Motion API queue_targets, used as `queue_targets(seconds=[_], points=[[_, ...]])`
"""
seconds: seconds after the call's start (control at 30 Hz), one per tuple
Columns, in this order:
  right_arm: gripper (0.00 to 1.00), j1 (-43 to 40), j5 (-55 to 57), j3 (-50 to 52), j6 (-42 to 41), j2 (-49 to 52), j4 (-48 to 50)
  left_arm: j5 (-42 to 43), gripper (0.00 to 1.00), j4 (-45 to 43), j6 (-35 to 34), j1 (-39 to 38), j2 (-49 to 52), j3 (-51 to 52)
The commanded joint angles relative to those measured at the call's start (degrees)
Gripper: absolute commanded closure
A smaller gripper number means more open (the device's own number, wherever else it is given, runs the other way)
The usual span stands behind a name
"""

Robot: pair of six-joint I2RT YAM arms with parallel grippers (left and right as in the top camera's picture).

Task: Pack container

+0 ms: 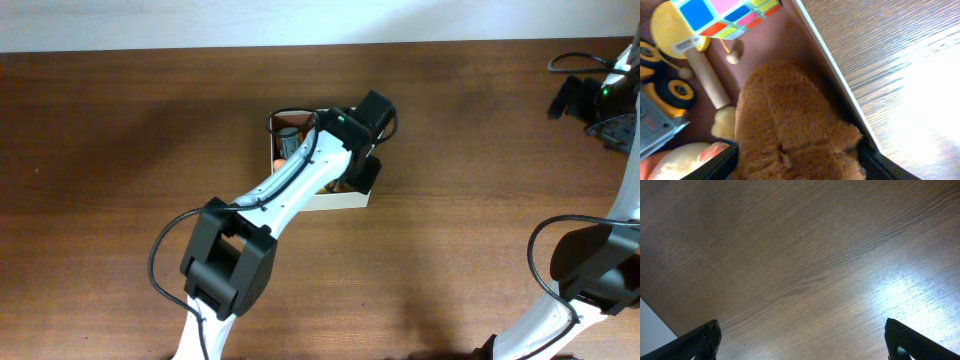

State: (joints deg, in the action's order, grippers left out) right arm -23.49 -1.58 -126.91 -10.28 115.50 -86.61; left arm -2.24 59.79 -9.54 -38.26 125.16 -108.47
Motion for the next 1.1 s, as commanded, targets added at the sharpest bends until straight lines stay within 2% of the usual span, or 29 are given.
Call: queue_targets(seconds=[0.0, 0.43, 0.83, 1.07], points=[[0.01, 0.3, -0.3, -0.4, 0.3, -0.3, 0.0, 8.0, 0.32, 0.5, -2.0, 2.2, 0.6, -1.5], [0.01, 0.3, -0.3, -0.4, 0.3, -0.3, 0.0, 21.6, 0.32, 1.3, -3.0, 9.2, 0.6, -1.5], [0.01, 0.3, -0.3, -0.4, 0.3, -0.3, 0.0, 26.4, 0.32, 0.2, -3.0, 12.9, 0.6, -1.5], [0.01, 0.3, -0.3, -0.4, 0.3, -0.3, 0.0, 30.1, 0.32, -4.9, -3.7, 14.7, 0.6, -1.5]])
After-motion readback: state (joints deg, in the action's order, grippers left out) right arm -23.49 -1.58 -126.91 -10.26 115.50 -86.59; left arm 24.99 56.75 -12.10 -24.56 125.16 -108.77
